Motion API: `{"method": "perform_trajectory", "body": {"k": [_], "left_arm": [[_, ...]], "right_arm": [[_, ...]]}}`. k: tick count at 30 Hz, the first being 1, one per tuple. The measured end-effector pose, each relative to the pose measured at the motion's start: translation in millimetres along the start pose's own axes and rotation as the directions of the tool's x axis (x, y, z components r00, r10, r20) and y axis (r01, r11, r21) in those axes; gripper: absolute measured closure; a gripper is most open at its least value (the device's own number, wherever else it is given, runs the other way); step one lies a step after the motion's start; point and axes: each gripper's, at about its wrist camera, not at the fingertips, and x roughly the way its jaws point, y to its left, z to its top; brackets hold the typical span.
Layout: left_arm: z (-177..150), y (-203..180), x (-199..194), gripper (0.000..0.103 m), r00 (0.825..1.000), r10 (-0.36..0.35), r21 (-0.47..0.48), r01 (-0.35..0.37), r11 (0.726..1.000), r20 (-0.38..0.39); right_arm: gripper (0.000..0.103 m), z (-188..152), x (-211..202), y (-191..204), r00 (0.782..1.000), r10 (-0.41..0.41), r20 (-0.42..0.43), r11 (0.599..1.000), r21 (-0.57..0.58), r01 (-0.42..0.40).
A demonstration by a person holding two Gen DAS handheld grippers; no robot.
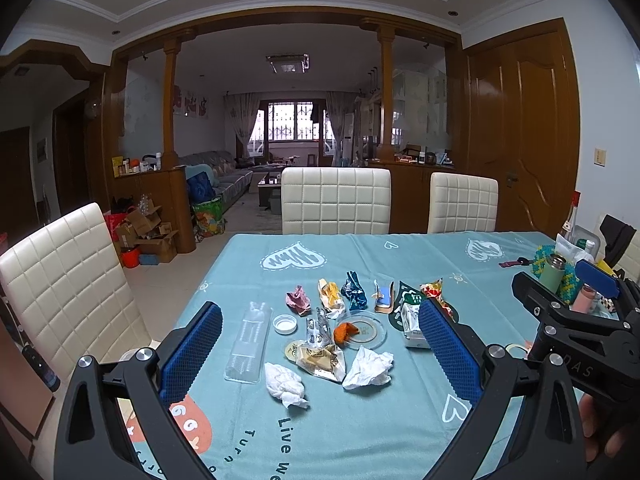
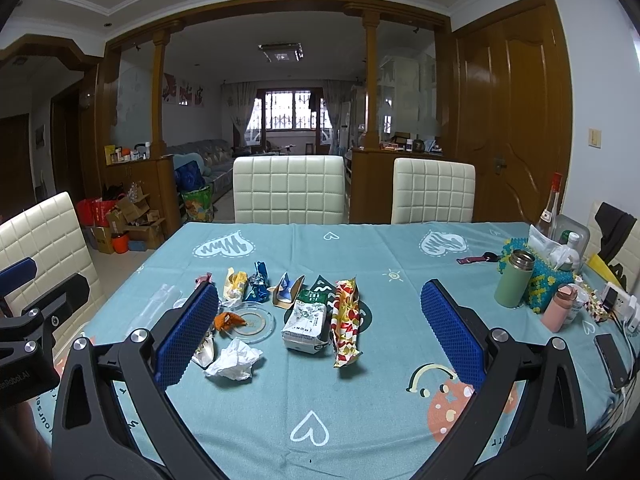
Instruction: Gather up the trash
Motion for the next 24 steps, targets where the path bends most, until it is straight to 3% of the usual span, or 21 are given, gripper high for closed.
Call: {"method": "perform_trajectory", "body": {"k": [24], "left_arm": [[-0.9,-1.3,0.1,0.007,1.0,0.003,0.003,-0.003,1.0,0.002]], "right_arm": [[0.003,-1.4,-0.3,0.9,1.0,0.001,-0.002,1.0,-0.001,-0.001]]}}
